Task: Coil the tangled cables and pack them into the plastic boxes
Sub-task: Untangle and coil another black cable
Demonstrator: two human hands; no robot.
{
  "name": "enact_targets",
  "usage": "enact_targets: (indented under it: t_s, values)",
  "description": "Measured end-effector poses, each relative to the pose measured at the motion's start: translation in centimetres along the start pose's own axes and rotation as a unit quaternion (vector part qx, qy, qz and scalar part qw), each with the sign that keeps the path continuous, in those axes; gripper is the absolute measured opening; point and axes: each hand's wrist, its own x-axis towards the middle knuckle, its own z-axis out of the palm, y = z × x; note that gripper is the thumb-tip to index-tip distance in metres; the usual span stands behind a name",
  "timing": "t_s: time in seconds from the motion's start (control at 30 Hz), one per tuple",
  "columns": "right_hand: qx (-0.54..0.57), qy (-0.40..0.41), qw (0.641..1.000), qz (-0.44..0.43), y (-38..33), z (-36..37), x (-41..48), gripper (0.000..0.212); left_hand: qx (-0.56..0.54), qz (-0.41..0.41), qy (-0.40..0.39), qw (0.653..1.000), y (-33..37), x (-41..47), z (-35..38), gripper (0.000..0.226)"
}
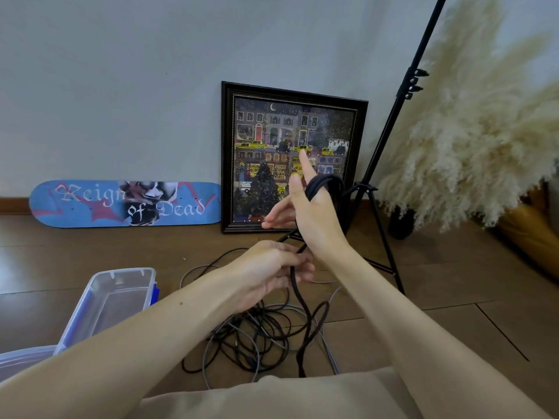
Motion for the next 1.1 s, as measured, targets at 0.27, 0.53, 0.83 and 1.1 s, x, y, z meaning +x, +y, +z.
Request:
enact_targets:
  t_s: [0.27,0.53,0.83,1.1]
  values:
    - [-0.485,-0.054,0.863,-0.128,1.4,0.2,-0.7,0.06,0.1,0.015,-0.012,0.995,0.7,-0.3,-0.6,0.022]
    - [-0.646,-0.122,0.748,-0.085,1.6,-0.3,-0.1,0.059,0.157,0.023,0.064,0.985,2.1,-0.2,-2.9,0.013]
    - [-0.678,-0.045,0.731,-0.062,1.9,-2.3,1.2,0.054,0.414,0.023,0.001,0.91,2.2,-0.1,-5.2,0.007]
    - [-0.337,-0.297,0.841,0.301,1.1,-2.0,0.8,0.093,0.469,0.249,0.095,0.842,5.2,0.7,-6.9,0.007]
